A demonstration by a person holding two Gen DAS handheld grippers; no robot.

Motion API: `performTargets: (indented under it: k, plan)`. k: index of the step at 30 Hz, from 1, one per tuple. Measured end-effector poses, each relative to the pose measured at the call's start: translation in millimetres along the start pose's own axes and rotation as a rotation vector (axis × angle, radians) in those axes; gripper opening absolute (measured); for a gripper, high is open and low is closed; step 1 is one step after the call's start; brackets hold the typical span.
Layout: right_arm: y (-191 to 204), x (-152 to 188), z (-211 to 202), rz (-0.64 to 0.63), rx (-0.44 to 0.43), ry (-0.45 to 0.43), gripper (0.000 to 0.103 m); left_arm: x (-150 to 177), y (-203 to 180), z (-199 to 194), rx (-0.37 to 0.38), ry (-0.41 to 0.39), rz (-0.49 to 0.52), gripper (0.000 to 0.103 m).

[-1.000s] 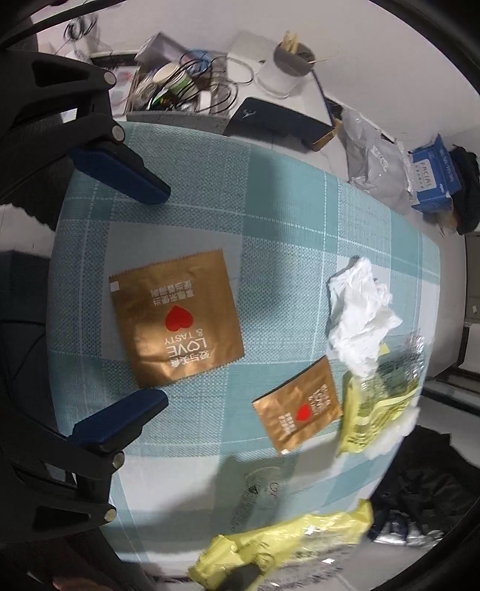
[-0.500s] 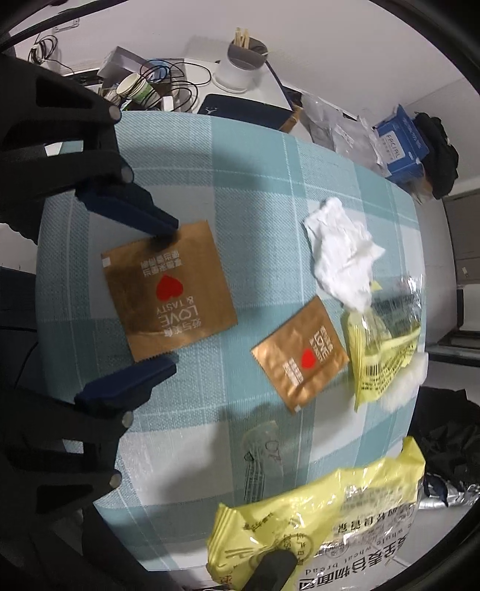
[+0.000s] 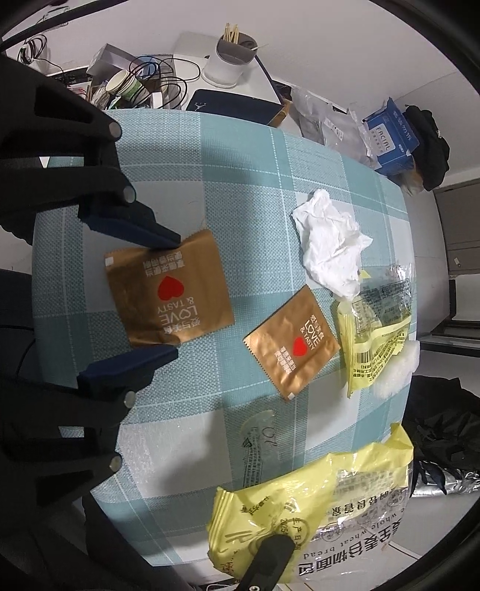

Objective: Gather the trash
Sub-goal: 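Lower the left gripper onto the brown LOVE & TASTY sachet and close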

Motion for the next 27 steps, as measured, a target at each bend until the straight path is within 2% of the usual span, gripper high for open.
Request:
performTargets:
  k: [2, 3, 4, 5, 13, 18, 19, 20, 21, 22, 23, 24, 27]
  plan:
    - [0.2, 0.2, -0.4, -0.001, 0.0, 0.0, 0.014, -0.1, 0.5, -0.8, -0.001, -0.005, -0.001, 0.044]
    - [0.1, 0.3, -0.3, 0.0, 0.0, 0.001, 0.014, -0.3, 1.5, -1.9, -0.01, -0.013, -0.004, 0.022]
    - [0.2, 0.2, -0.6, 0.0, 0.001, 0.001, 0.014, -0.5, 1.6, -2.8, -0.001, -0.014, -0.005, 0.008]
    - [0.4, 0.6, -0.6, 0.0, 0.001, 0.001, 0.014, -1.2, 1.4, -4.6, 0.009, -0.017, -0.008, 0.004]
    - [0.3, 1.3, -2.7, 0.003, 0.0, -0.004, 0.014, 1.3, -8.8, -5.8, 0.015, -0.029, 0.027, 0.002]
    - [-0.5, 1.3, -4.4, 0.009, -0.001, -0.006, 0.014, -4.3, 1.0, -16.5, 0.087, -0.062, -0.053, 0.003]
    - [-1.2, 1.0, -5.4, 0.012, 0.0, -0.008, 0.014, -5.4, 3.5, -16.8, 0.088, -0.054, -0.072, 0.004]
    - [-1.5, 0.5, -5.9, 0.014, 0.0, -0.01, 0.014, -6.1, 5.1, -15.9, 0.083, -0.047, -0.085, 0.01]
    - [-2.4, -0.1, -7.0, 0.02, -0.003, -0.013, 0.015, -6.0, 6.7, -15.3, 0.079, -0.039, -0.098, 0.026]
    - [-2.9, -0.3, -7.8, 0.025, -0.006, -0.015, 0.015, -4.8, 7.4, -13.8, 0.072, -0.032, -0.105, 0.038]
    - [-3.4, -0.6, -8.5, 0.03, -0.006, -0.017, 0.015, -3.2, 7.5, -12.0, 0.068, -0.028, -0.112, 0.063]
    - [-4.4, -0.3, -9.0, 0.032, -0.008, -0.018, 0.015, -1.9, 7.7, -10.2, 0.07, -0.027, -0.122, 0.076]
    - [-5.0, -0.7, -10.5, 0.039, -0.014, -0.019, 0.015, -1.2, 2.7, -2.3, 0.052, 0.003, -0.103, 0.077]
Point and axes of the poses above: each gripper's, at about its wrist camera, not at the fingertips, and z roughly the way its jaws point, y to its left, x to its underside, the point moved 3 cm from there along z, roughly the way its jaws point
